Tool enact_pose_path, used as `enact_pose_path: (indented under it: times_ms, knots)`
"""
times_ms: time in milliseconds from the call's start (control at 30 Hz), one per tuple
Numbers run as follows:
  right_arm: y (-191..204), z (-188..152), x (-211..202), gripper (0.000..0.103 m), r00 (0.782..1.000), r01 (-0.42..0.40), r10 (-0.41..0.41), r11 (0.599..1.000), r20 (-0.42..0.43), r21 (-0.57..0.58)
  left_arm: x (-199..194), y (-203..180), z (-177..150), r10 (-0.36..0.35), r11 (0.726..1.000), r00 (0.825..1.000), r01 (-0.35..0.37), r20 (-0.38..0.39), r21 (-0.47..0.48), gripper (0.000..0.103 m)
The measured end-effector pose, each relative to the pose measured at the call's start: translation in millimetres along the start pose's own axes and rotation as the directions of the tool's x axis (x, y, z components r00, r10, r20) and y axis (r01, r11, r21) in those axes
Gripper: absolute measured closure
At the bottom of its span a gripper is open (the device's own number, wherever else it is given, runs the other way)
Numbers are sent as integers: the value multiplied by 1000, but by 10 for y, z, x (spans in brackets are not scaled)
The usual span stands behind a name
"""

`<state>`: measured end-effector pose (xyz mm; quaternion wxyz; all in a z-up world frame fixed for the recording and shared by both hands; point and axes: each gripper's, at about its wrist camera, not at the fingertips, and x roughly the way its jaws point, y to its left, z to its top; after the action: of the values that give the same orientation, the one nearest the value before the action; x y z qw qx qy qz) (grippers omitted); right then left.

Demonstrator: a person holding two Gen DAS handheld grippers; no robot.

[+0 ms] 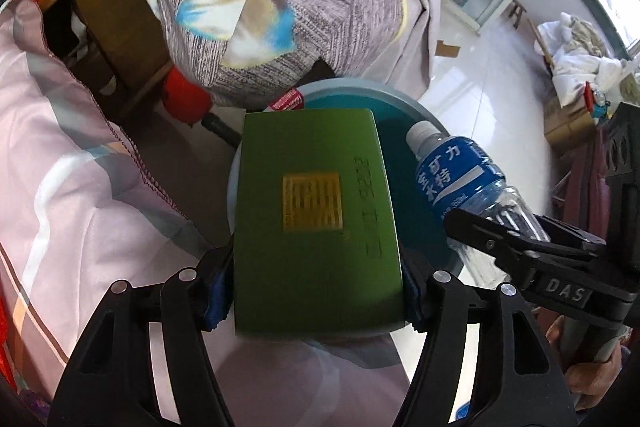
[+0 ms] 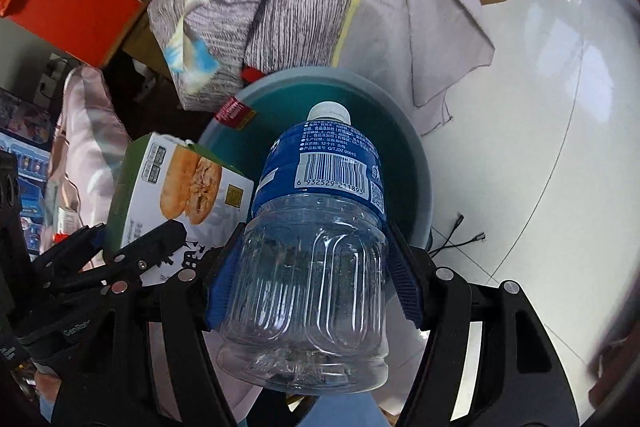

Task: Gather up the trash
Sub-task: 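Carry both items over the teal bucket and open both tools to drop them, then move both tools back over the trash pile on the bed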

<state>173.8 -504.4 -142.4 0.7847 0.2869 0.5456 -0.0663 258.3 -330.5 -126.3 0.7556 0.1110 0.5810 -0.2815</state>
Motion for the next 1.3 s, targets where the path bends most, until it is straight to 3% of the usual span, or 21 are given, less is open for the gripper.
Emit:
enact_pose_path:
  times_ms: [67, 133, 500, 700, 767, 800, 967, 1100, 1300]
  knots:
    - [13, 2, 46, 39, 1000, 3, -3, 1000, -6, -4, -14, -6, 2, -2, 1000, 1000, 2, 5, -2, 21]
    - [8, 5, 67, 39, 1000, 2, -2, 1000, -7, 1, -81, -4, -7, 10, 1000, 999, -10, 31, 0, 16]
    - [45, -27, 207, 39, 999, 15, -15, 1000, -42, -11, -307, 60, -142, -16, 1000, 998, 18, 67, -18, 15]
    - [94, -48, 334, 39, 994, 77, -80, 996, -80, -37, -378, 151, -237, -25, 998, 997, 29, 67, -56, 14]
    - [83, -57, 356, 35, 993, 77, -79, 996, -92, -34, -411, 172, -261, -26, 997, 997, 31, 71, -67, 14]
    - [84, -65, 357, 28, 992, 74, -77, 997, -95, -30, -430, 175, -270, -24, 997, 997, 29, 74, -70, 13]
    - [95, -95, 309, 26, 993, 76, -78, 997, -93, -21, -525, 169, -312, -26, 996, 996, 33, 89, -79, 12]
    - [77, -116, 217, 18, 993, 91, -91, 996, -77, -4, -624, 161, -367, -18, 997, 995, 26, 101, -76, 12]
    - [184, -203, 24, 18, 989, 128, -130, 991, -64, -34, -827, 248, -517, -3, 994, 992, 17, 128, -104, 11]
